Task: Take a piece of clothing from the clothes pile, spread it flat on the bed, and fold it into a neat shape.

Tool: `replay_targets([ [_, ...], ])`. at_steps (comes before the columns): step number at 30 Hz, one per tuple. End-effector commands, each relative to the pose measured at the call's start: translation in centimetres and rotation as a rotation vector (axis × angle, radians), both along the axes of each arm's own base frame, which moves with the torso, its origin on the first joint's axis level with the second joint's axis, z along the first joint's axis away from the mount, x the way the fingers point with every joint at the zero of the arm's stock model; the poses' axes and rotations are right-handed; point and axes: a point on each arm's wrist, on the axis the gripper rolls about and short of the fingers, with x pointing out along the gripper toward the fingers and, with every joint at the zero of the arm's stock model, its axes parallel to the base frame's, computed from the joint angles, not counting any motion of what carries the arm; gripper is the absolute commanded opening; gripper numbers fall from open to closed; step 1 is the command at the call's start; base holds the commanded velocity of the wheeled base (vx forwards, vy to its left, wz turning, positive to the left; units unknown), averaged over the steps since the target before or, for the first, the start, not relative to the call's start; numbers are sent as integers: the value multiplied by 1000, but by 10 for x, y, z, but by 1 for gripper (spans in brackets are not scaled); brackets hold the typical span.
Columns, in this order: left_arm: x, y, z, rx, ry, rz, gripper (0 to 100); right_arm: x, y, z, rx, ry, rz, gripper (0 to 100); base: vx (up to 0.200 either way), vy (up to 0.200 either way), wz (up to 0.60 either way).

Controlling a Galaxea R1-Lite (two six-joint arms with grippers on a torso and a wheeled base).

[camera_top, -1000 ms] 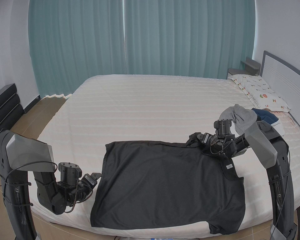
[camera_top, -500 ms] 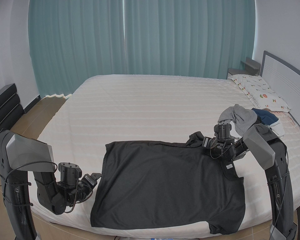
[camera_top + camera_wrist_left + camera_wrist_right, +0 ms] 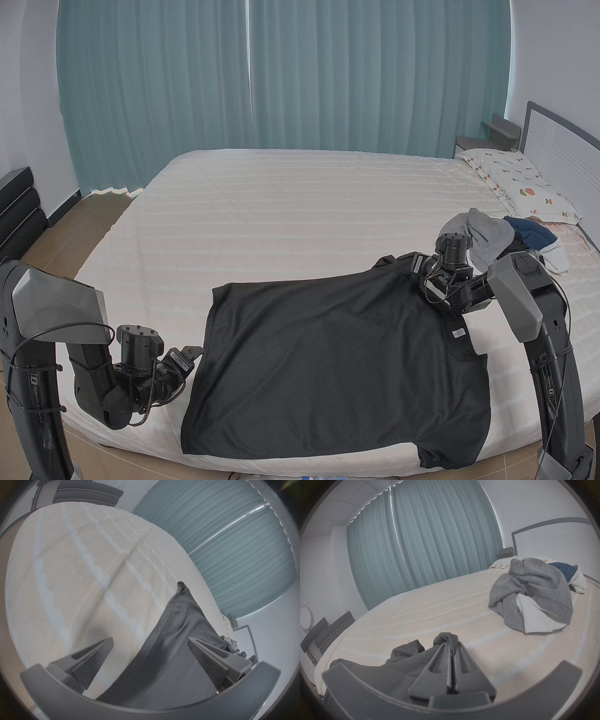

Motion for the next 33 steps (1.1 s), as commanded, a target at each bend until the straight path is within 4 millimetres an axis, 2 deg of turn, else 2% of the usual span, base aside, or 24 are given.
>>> replay_targets([
  [1, 0, 0, 0, 0, 1, 0, 100, 9, -5, -23, -1, 4, -11, 0, 0, 0, 0],
  [4, 0, 0, 0, 0, 1, 0, 100, 13, -6, -26, -3, 7, -14, 0, 0, 0, 0],
  [5, 0, 0, 0, 0, 1, 0, 100, 14, -6, -26, -2, 8, -14, 100, 0, 0, 0],
  [10, 0, 0, 0, 0, 1, 0, 100, 15, -10, -23, 2, 4, -18, 100, 0, 0, 0],
  [14, 0, 0, 0, 0, 1, 0, 100, 6, -15, -1, 11, 10, -19, 100, 0, 0, 0],
  [18, 0, 0, 0, 0, 1, 0, 100, -14, -20, 14, 21, 58, 23, 100, 0, 0, 0],
  [19, 0, 0, 0, 0, 1, 0, 100, -14, -20, 14, 21, 58, 23, 100, 0, 0, 0],
  [21, 0, 0, 0, 1, 0, -1, 100, -35, -19, 19, 28, 100, 69, 100, 0, 0, 0],
  [27, 0, 0, 0, 2, 2, -1, 100, -60, -17, 5, -28, 195, 101, 100, 0, 0, 0],
  [33, 0, 0, 0, 2, 2, -1, 100, -63, -19, -8, -97, 205, 113, 100, 0, 0, 0],
])
